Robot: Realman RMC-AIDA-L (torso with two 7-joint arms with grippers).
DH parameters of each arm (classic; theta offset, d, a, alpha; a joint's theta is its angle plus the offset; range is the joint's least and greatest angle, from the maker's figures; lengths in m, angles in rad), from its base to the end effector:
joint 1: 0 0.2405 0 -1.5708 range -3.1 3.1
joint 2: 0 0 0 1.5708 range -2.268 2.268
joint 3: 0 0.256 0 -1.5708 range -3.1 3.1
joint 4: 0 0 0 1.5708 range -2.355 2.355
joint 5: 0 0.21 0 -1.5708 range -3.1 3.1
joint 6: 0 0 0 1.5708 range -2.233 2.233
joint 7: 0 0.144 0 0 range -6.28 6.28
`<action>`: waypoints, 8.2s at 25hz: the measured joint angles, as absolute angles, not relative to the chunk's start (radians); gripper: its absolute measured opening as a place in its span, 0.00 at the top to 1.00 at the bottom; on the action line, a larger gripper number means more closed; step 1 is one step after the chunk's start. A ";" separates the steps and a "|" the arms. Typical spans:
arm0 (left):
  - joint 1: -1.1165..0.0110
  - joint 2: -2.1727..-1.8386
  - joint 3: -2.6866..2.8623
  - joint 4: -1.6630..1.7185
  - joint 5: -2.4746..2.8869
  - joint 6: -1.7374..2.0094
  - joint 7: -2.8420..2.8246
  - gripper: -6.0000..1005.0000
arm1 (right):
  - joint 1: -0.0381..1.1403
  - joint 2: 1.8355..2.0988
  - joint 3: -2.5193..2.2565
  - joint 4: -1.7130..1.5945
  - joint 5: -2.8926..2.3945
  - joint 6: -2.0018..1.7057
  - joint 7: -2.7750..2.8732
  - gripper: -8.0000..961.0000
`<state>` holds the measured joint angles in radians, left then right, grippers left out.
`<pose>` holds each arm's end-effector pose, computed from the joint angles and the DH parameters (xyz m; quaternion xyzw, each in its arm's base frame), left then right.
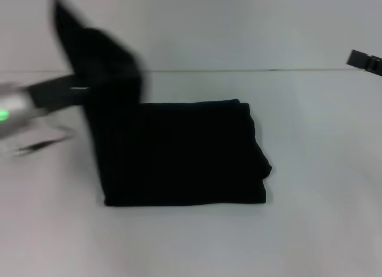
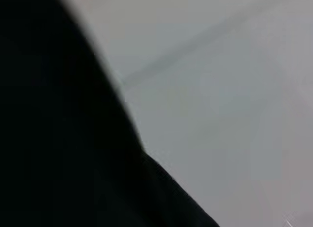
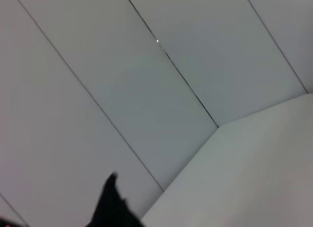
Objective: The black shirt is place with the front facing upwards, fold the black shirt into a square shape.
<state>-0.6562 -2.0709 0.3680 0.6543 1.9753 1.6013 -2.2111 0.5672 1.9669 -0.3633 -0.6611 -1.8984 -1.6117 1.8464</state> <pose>-0.2328 0.3715 0.0469 -0.7354 -0.5396 -0.4067 0.0505 0.2726 0.3620 0.1005 -0.8042 0.4005 0.3968 0.1881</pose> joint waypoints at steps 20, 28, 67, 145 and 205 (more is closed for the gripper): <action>-0.791 -2.175 0.286 -0.164 1.859 1.384 -1.372 0.78 | 0.553 1.883 -0.371 -0.663 -2.066 -1.562 1.906 0.06; -0.678 -2.164 0.285 0.108 1.930 1.714 -1.399 0.47 | 0.659 1.871 -0.458 -0.629 -2.169 -1.473 2.128 0.06; -0.529 -2.057 0.396 0.434 1.958 1.582 -1.228 0.19 | 0.895 2.034 -0.779 -0.350 -2.225 -0.904 2.297 0.74; -0.503 -2.017 0.474 0.526 1.944 1.770 -1.274 0.20 | 0.743 1.992 -0.734 -0.385 -2.233 -1.198 2.330 0.45; -0.559 -2.000 0.441 0.532 1.942 1.743 -1.362 0.20 | 0.537 1.968 -0.502 -0.504 -2.223 -1.360 2.144 0.51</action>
<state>-0.5593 -2.0004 0.4413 0.5319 1.9417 1.7433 -1.3621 0.5370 1.9676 -0.5023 -0.5040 -2.2235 -1.3598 2.1436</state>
